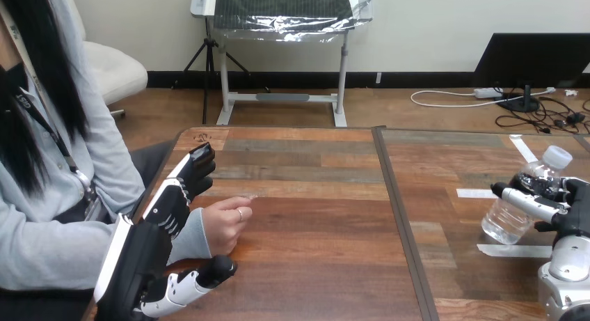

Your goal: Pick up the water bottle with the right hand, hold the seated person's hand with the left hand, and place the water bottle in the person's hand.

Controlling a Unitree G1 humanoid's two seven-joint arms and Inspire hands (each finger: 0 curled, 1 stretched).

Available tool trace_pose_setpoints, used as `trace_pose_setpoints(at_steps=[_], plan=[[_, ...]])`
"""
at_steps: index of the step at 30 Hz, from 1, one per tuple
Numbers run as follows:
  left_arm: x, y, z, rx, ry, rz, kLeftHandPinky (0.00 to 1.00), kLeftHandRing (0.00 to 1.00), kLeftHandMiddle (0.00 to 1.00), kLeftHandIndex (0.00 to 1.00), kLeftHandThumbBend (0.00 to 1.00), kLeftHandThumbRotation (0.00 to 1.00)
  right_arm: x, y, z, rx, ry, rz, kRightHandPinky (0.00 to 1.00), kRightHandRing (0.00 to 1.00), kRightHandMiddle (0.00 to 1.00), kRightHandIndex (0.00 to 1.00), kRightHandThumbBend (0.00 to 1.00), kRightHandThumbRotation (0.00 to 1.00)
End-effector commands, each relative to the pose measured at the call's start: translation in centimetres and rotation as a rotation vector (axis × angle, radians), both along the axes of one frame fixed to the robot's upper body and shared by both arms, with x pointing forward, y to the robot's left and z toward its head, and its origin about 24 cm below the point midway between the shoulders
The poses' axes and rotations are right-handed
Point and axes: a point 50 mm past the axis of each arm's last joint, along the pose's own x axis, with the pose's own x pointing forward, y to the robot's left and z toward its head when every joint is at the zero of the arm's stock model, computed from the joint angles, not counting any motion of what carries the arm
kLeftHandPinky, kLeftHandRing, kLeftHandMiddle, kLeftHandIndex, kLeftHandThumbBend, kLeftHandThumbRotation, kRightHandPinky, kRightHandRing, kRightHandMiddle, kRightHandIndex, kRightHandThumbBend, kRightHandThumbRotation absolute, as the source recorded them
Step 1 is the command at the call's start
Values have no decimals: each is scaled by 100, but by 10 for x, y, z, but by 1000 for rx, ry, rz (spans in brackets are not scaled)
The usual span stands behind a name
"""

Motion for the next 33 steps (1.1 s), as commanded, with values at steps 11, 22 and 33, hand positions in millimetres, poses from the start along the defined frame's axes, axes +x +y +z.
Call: trace_pose_setpoints(at_steps=[11,22,33], plan=[[9,5,20,29,-96,2,88,91,92,90,100,64,31,23,34,36,-210,109,40,47,55,55,77,0],[10,10,24,110,-96,27,84,90,92,90,100,65,38,36,43,44,-295,215,38,45,54,54,76,0],[10,13,28,212,-83,60,83,90,92,90,100,57,46,52,51,68,-359,298,34,42,52,52,77,0]])
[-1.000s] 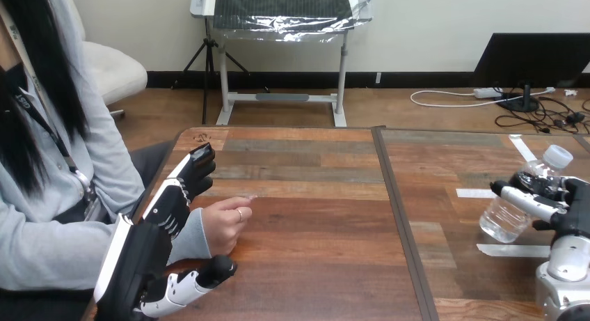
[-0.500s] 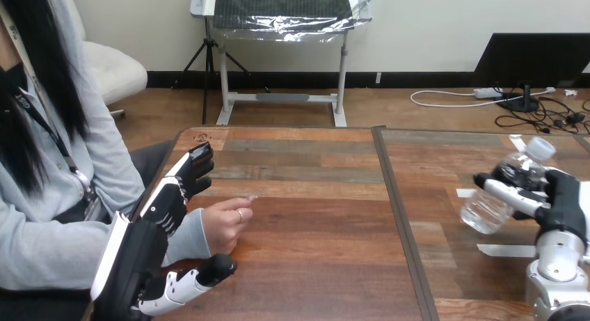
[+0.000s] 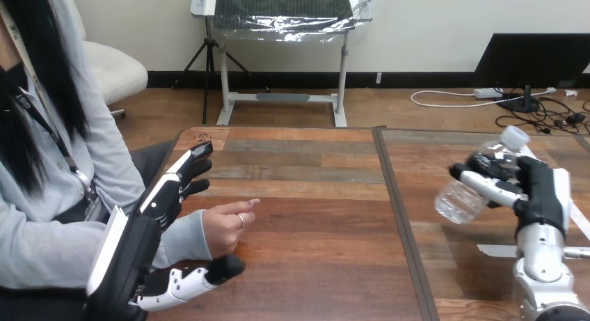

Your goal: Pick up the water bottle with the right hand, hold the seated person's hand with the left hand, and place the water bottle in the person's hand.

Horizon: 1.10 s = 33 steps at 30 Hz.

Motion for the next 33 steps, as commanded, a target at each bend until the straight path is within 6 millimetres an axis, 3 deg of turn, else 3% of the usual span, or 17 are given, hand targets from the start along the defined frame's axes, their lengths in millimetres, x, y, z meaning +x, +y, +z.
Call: trace_pose_setpoints(at_steps=[1,17,26,33], plan=[[7,3,19,81,-71,19,83,90,92,90,100,56,33,18,49,-4,-217,80,34,41,52,52,77,0],[9,12,34,320,-43,78,77,86,87,87,100,43,40,41,57,3,-291,174,32,40,50,49,80,0],[12,19,44,441,-36,90,78,85,87,87,100,31,43,49,60,3,-304,193,32,39,49,49,80,0],[15,29,55,566,-27,105,78,85,86,86,100,28,43,54,63,-4,-328,219,31,39,49,48,79,0]])
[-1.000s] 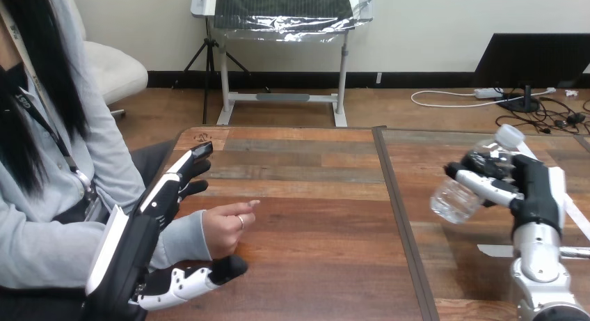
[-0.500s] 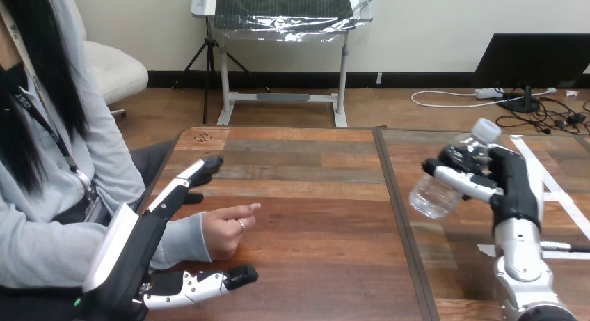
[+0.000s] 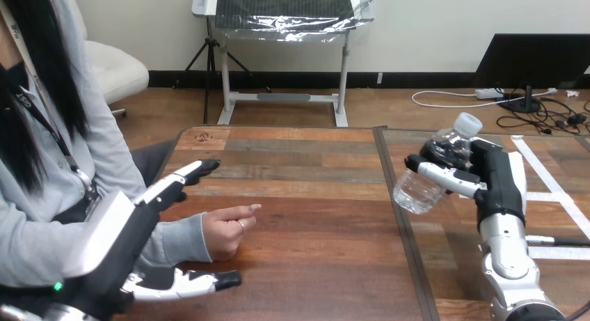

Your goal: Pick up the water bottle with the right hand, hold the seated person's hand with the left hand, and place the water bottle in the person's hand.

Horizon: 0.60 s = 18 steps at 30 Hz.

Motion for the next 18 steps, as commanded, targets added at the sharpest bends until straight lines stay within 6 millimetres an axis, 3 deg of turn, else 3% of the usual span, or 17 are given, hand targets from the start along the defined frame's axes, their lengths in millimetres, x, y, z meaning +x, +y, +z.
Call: trace_pose_setpoints(at_steps=[1,11,18], plan=[[9,7,28,108,-85,-1,78,85,86,86,100,28,33,13,59,-18,-243,59,31,39,49,48,79,0],[15,26,39,247,-60,37,78,83,84,84,100,30,32,19,63,-6,-287,95,31,39,48,48,78,0],[21,35,44,329,-23,54,78,83,83,83,100,24,31,20,63,-6,-302,114,31,39,48,48,77,0]])
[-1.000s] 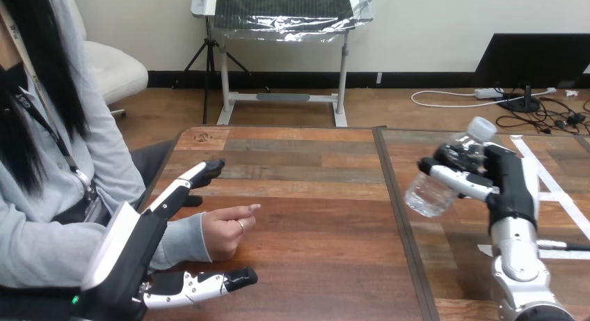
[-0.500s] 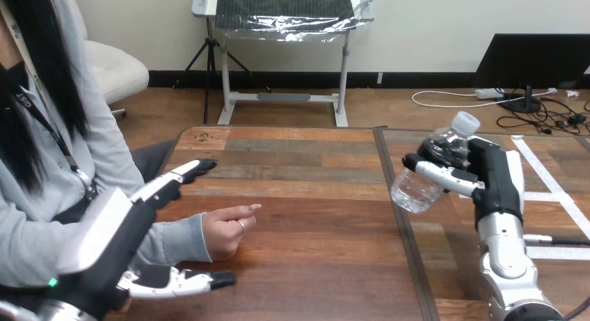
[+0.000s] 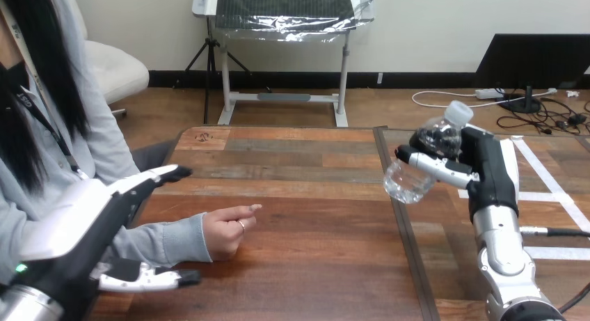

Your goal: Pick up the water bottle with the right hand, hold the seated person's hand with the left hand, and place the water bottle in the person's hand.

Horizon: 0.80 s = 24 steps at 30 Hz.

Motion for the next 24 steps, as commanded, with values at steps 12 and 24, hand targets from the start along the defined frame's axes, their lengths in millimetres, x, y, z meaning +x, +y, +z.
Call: trace_pose_setpoints(at_steps=[12,24], plan=[[26,12,26,199,-43,-2,76,80,80,80,100,18,24,12,52,14,-235,80,32,39,48,48,76,0],[37,20,22,282,34,-6,74,79,79,79,100,22,21,15,53,32,-268,107,31,39,47,47,76,0]])
